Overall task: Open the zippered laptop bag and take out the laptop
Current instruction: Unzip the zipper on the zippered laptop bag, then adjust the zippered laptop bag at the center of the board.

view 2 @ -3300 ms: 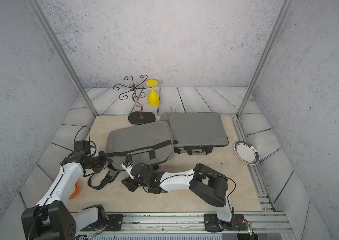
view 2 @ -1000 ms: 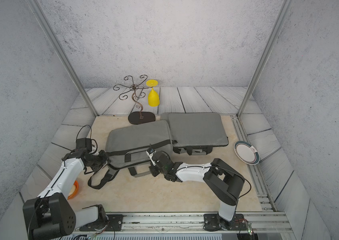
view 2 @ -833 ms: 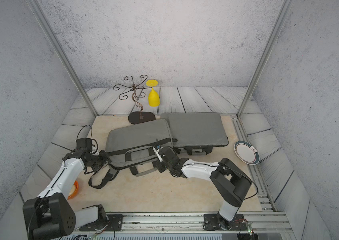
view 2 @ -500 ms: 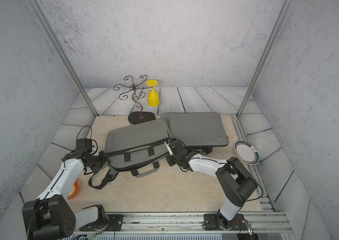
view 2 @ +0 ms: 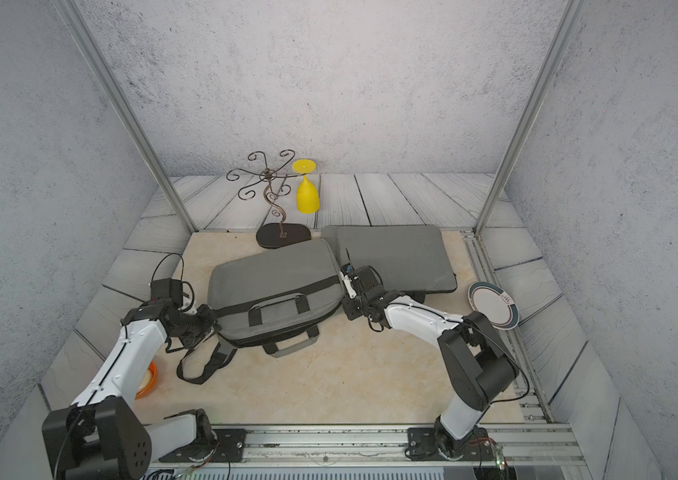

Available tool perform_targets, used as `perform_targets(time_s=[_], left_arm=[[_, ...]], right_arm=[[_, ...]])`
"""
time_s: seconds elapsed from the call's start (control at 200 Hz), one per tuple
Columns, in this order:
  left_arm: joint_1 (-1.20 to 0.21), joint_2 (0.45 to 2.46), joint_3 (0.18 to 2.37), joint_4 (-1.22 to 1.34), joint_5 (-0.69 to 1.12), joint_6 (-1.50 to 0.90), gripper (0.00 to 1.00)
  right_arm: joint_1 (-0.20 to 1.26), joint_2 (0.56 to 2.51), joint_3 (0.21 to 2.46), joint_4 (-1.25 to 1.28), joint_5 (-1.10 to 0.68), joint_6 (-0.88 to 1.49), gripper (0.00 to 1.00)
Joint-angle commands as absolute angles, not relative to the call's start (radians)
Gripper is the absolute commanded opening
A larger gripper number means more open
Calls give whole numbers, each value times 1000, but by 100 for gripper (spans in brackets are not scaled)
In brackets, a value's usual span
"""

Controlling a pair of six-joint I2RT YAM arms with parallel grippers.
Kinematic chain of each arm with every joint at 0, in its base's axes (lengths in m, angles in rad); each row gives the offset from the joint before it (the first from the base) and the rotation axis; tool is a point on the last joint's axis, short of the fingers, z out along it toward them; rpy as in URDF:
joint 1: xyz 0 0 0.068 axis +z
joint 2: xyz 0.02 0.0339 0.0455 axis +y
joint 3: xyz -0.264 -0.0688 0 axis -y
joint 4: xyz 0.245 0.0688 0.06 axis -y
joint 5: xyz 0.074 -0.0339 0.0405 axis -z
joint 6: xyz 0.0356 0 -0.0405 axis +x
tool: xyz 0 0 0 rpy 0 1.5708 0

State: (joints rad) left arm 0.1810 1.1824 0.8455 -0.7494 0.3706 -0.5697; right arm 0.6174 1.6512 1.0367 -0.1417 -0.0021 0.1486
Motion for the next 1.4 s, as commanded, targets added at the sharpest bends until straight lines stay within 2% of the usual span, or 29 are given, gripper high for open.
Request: perform_targets(time_s=[0.0, 0.16, 0.25, 0.435, 0.821, 0.921, 0.971, 1.226, 1.296, 1.396], left_arm=[[178, 1140, 833, -799, 431, -597, 0], [144, 1122, 792, -768, 457, -650, 0], [130, 1110, 789, -762, 443, -661, 0], [126, 1091, 792, -797, 408, -638, 0], [80, 1062, 728, -758, 395, -669, 0], [60, 1058, 717, -755, 390, -677, 0], [51, 1054, 716, -761, 385, -680, 0], [-21, 994, 714, -804, 355, -733, 0], [-51, 969, 716, -826, 344, -750, 0], [-99, 924, 716, -876, 313, -775, 0]], right_arm=[[613, 1597, 1055, -204, -85, 222, 27], [612, 1519, 998, -203, -174, 435, 49], [611, 1468, 967, -213, -169, 548, 61], [602, 1441, 941, -165, -249, 675, 77], [603, 1684, 986, 34, -342, 805, 78], [603, 1735, 999, 107, -377, 838, 72], [603, 1746, 999, 135, -386, 848, 65], [604, 1753, 1068, 91, -406, 754, 13], [605, 1756, 1111, 60, -408, 717, 5], [608, 1769, 1175, 21, -405, 666, 2]])
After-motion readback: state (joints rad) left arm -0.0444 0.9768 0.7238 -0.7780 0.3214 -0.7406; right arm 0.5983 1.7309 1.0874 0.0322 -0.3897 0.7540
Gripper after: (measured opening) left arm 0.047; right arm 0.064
